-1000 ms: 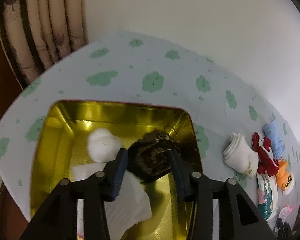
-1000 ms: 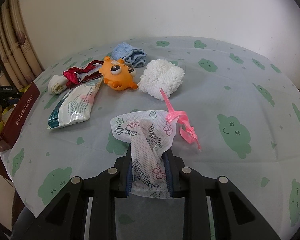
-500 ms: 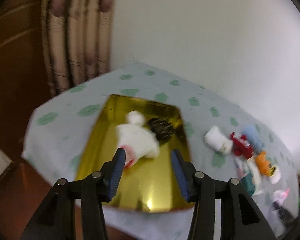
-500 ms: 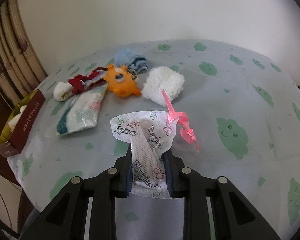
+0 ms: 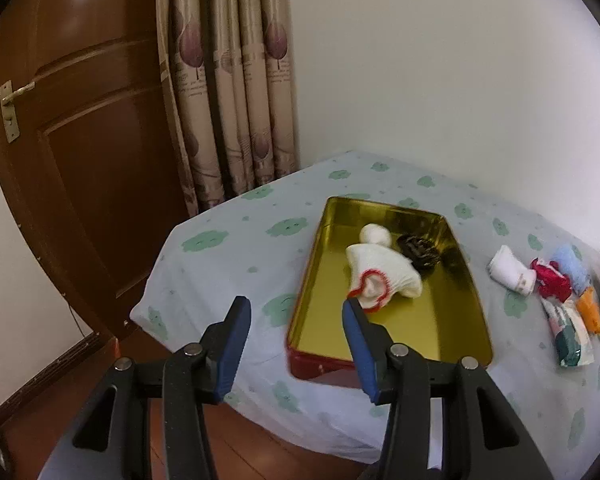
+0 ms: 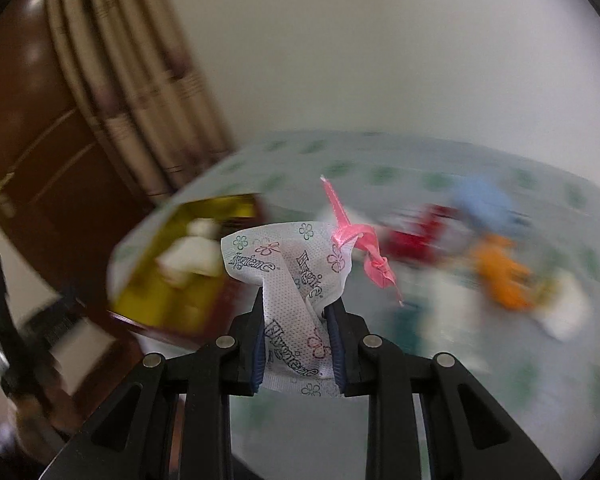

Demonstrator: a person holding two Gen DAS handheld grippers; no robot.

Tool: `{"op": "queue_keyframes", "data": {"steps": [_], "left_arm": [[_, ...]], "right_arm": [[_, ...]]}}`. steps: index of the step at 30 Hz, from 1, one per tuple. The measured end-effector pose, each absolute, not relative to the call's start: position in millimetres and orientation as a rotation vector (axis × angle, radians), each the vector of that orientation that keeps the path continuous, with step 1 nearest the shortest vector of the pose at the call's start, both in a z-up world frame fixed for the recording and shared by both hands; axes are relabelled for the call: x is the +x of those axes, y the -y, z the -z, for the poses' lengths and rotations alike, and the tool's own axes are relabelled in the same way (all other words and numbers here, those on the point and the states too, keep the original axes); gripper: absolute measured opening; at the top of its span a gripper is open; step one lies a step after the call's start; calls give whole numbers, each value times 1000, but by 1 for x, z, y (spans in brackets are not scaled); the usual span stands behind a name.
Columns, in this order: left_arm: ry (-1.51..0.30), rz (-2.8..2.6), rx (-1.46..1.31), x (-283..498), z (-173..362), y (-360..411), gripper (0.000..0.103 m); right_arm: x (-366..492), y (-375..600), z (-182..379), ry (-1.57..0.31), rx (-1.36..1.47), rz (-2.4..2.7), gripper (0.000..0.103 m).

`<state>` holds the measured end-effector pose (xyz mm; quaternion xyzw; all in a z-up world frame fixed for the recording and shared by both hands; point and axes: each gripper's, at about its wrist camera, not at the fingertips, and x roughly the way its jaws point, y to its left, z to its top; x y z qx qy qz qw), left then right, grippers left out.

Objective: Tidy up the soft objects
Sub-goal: 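Carry the printed pad to the gold tin and release it with the right tool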

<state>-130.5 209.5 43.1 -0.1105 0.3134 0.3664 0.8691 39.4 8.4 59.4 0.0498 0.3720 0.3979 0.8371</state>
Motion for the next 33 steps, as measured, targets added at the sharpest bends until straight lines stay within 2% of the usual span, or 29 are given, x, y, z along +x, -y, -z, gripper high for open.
{"op": "queue_keyframes", "data": {"steps": [7,14,24,28,30,31,32,33], "left_arm": [[-652,-801,-273,-142,-36,-224,49],[-594,-820,-206,-145,-44,-221,49],[-620,-803,-243,-144,-42,-230,49],[-632,-805,-259,-144,-39,-234,49],[-633,-803,-255,-143,-39,-233,49],[-635,-803,-249,-143,-39,-231,49],[-638,-803,-245,-143,-39,-231,49],[-640,-803,-241,-142,-39,-230,49]], "right_arm": [[64,-147,-61,-903,21,-967,24],[84,-244,-45,-1013,-92,-926,24],[101,-274,-20,-1104,-87,-871,25],[101,-278,-19,-1105,-48,-877,32],[100,-277,-19,-1098,-43,-863,43],[101,-275,-21,-1098,-16,-875,56],[101,-271,-22,-1093,9,-887,63],[100,-266,-26,-1080,20,-881,65]]}}
